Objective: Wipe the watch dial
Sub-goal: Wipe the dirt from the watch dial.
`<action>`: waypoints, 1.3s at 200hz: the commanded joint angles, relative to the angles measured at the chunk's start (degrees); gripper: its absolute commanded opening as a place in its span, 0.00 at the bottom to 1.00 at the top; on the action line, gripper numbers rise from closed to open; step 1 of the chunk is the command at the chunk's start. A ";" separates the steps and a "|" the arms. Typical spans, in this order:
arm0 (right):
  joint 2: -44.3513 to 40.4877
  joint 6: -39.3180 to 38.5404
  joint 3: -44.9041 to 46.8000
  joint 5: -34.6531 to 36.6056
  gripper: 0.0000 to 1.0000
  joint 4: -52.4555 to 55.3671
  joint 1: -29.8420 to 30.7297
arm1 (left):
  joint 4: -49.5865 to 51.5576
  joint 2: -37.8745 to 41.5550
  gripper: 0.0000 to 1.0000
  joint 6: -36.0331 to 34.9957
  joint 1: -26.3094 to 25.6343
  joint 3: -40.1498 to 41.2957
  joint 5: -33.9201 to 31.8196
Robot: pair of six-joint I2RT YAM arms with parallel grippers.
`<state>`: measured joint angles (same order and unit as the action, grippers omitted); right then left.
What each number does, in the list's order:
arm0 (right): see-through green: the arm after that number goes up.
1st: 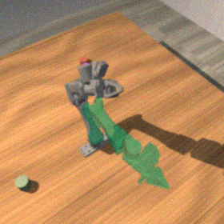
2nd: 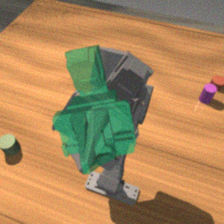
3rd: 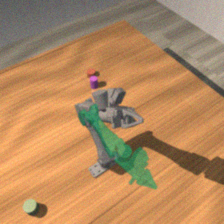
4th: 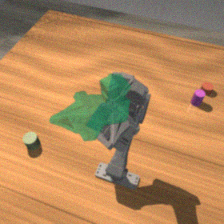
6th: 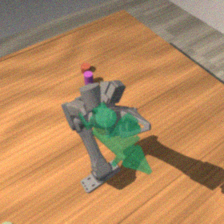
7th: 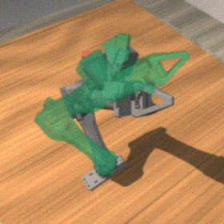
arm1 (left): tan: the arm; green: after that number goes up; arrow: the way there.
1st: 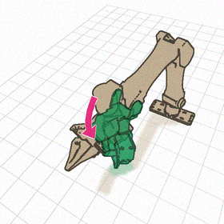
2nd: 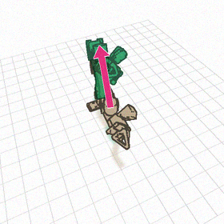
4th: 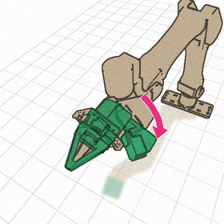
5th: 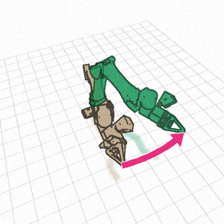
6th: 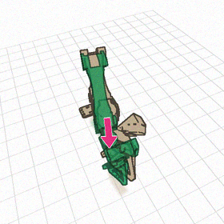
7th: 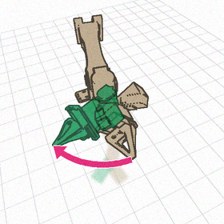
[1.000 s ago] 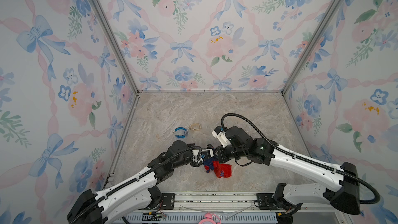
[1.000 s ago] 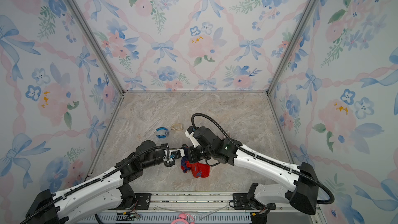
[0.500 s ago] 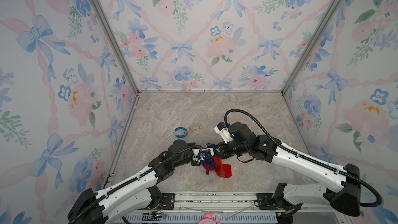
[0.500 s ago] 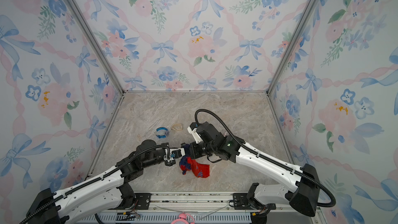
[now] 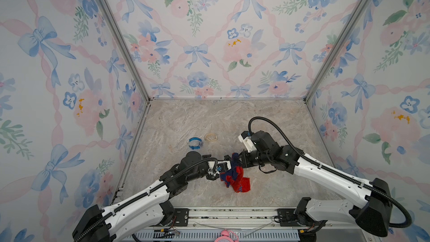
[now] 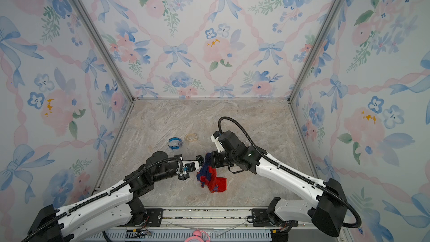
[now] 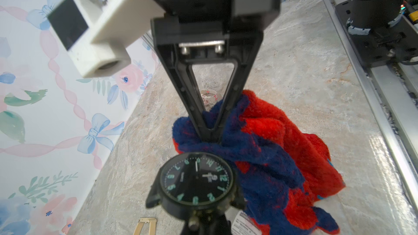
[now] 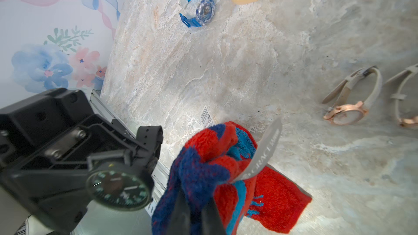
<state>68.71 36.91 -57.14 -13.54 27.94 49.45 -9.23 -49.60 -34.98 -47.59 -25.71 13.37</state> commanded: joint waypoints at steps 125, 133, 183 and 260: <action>6.48 -0.19 -6.27 0.70 0.00 -4.20 5.20 | -1.49 -0.91 0.05 0.24 0.01 -1.12 2.06; 6.61 -0.16 -5.27 0.71 0.00 -4.42 4.70 | -1.51 -0.84 0.05 0.21 -0.04 -1.11 2.02; 2.84 1.24 1.61 -0.06 0.00 -5.89 -0.22 | -1.66 -0.05 0.05 0.25 -0.04 -0.92 1.58; -2.88 1.25 -0.54 0.39 0.00 -3.13 -0.06 | -1.16 -0.87 0.05 0.16 -0.09 -1.14 1.75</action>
<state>67.75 37.56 -54.43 -13.10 23.86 48.21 -9.10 -50.57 -34.94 -47.59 -25.74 13.61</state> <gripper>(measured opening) 0.065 0.058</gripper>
